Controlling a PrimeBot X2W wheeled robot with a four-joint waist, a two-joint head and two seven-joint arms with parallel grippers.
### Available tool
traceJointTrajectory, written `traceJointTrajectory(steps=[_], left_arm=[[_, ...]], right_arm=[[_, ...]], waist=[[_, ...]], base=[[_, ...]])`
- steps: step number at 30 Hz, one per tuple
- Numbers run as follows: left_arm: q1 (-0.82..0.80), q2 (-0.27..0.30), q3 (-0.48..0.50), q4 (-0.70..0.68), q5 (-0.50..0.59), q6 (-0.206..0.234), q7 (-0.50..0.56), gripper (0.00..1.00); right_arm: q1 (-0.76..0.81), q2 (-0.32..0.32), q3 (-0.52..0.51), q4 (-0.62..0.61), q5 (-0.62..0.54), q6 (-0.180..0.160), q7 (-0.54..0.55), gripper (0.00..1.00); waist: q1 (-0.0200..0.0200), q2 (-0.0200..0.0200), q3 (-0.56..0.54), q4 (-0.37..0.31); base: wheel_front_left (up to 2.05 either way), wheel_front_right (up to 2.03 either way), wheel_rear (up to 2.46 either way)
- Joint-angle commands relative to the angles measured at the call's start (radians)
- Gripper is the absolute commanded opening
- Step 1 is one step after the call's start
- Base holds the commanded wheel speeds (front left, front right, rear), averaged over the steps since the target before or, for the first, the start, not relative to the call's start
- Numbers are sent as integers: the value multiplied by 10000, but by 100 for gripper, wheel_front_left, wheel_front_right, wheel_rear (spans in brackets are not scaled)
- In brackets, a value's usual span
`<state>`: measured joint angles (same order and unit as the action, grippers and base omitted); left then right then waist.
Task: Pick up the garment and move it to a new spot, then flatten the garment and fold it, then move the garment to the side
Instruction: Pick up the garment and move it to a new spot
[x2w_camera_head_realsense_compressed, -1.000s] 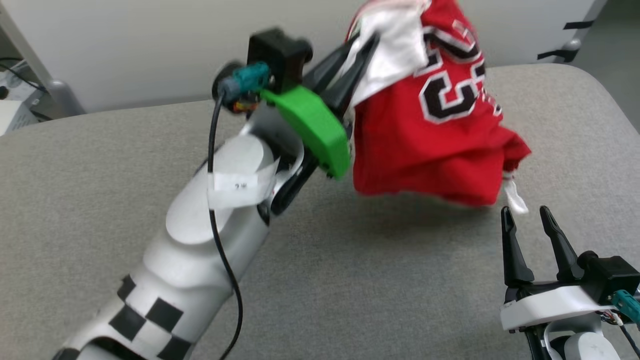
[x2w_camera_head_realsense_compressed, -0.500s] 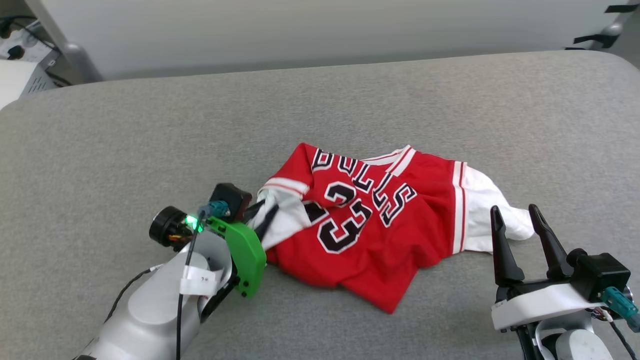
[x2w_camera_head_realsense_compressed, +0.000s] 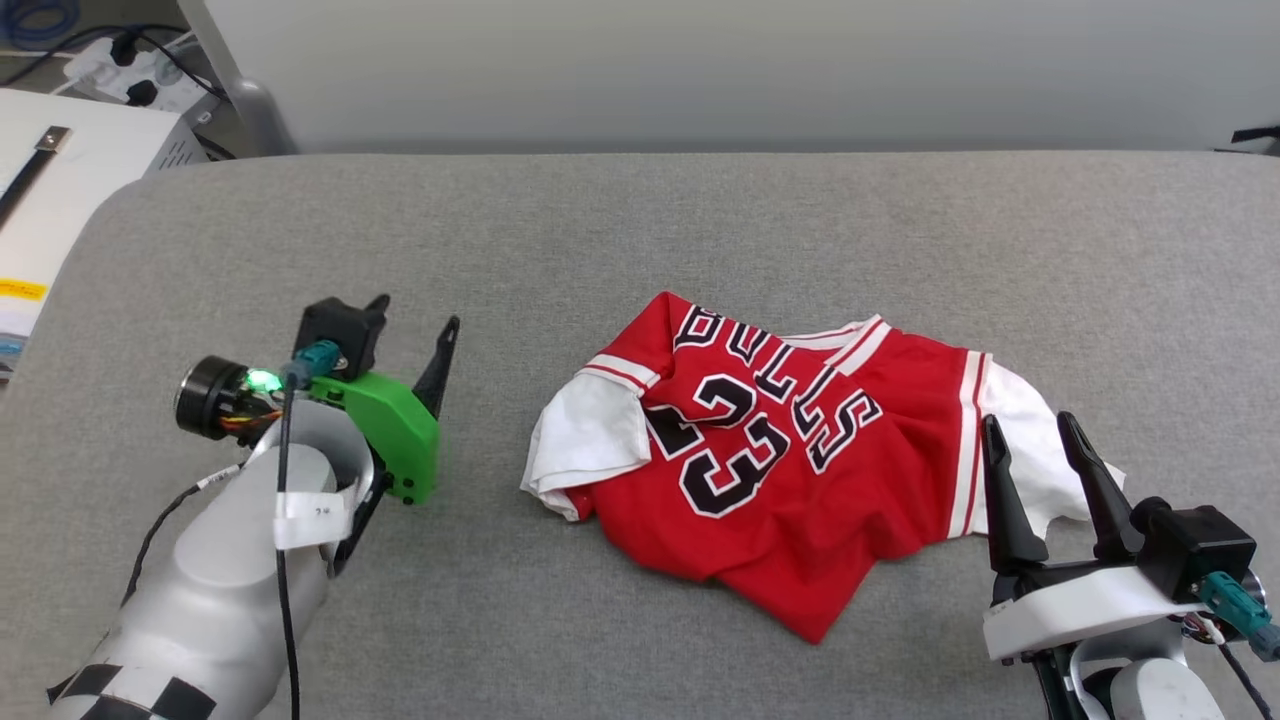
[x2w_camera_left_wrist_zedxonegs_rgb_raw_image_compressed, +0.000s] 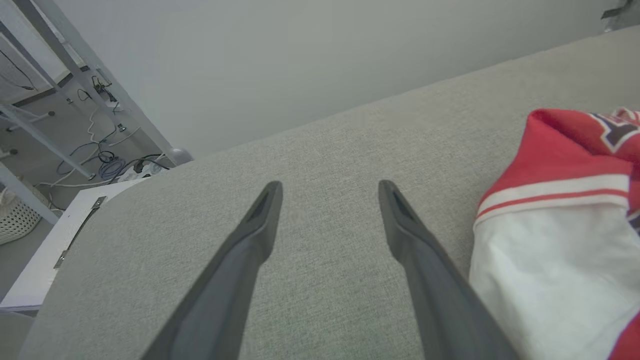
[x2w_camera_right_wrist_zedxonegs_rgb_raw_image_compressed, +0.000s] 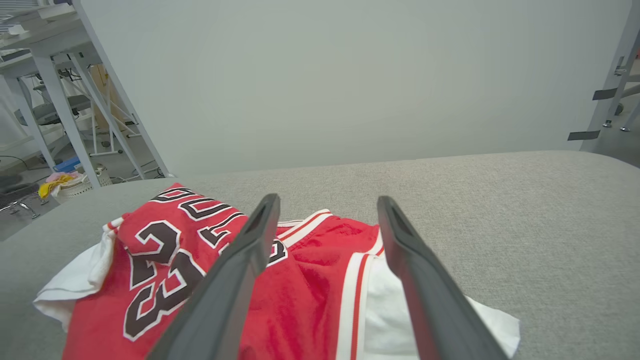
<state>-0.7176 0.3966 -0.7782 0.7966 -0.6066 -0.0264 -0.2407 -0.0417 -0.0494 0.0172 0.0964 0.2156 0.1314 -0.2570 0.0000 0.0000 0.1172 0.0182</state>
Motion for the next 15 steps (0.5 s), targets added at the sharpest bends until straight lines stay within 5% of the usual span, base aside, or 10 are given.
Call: traceJointTrajectory(steps=[1, 8, 15], left_arm=[[-43, 72, 213, -209, -135, 109, -127, 100], [1437, 91, 1686, -2996, 47, 568, -205, 100], [4242, -595, 3243, -5865, 975, 910, -208, 100]], right_arm=[[113, -9, -9, 17, -36, -7, -47, 100], [481, -9, 8, -6, -58, -7, -47, 100], [793, -19, 45, -51, -92, -7, -47, 100]], waist=[[0, 0, -294, 215], [0, 0, -798, 430], [0, 0, -1083, 570]], base=[[0, 0, 0], [0, 0, 0], [0, 0, 0]])
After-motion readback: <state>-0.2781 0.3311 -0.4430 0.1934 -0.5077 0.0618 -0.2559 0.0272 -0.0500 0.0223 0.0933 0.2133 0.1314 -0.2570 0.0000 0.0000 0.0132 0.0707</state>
